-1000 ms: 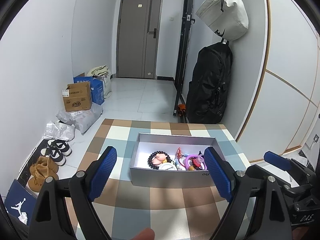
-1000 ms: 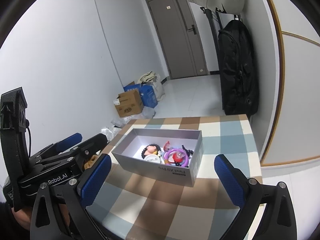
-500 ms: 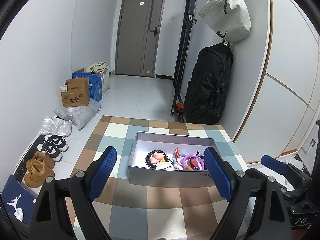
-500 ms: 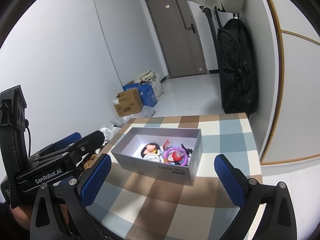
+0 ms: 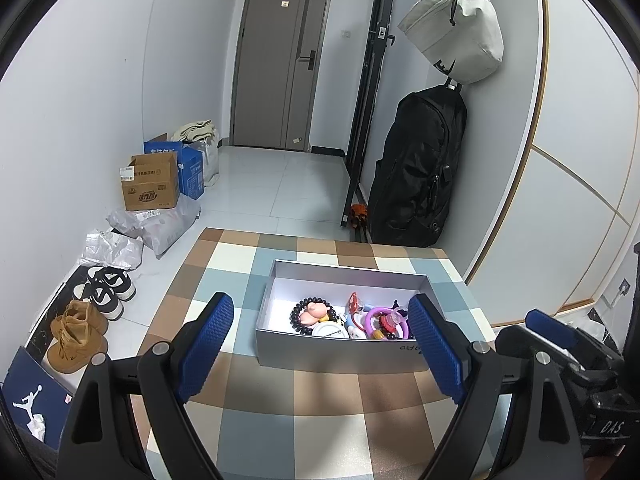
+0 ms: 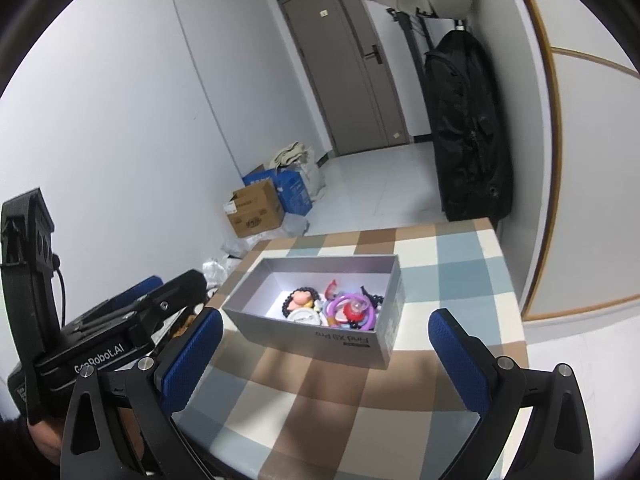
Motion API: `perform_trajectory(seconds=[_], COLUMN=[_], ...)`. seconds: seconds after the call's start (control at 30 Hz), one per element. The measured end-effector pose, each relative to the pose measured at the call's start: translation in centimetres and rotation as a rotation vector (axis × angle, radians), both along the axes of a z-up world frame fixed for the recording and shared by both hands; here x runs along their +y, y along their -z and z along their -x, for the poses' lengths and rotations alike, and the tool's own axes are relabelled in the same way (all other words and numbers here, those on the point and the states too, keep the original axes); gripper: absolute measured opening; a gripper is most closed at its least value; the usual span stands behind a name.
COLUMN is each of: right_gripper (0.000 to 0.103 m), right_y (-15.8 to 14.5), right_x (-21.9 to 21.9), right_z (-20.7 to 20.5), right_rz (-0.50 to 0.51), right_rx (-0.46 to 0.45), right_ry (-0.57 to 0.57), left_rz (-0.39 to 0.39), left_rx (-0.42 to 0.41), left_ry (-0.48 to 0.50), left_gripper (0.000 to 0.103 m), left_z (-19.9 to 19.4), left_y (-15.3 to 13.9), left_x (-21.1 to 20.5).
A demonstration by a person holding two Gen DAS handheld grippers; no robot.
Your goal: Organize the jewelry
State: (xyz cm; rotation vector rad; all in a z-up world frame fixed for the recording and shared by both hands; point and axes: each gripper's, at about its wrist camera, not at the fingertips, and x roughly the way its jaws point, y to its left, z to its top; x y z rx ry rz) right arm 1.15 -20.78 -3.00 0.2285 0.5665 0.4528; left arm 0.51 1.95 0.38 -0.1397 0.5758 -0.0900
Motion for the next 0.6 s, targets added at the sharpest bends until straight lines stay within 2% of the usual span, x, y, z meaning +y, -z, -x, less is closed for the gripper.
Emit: perform_trajectory(seconds=[0.6], right_gripper=[0.103], right_y=[0.0], right_x=[1.4], right_z=[-0.1], right_rz=[0.055], right_rx=[-0.023], right_ry=[-0.028], left_rz=[0.008], left_rx=[0.011], left_ry=[-0.012], left_gripper=[0.086], left_z=[-0.4], left_y=[0.3], left_x=[0.1])
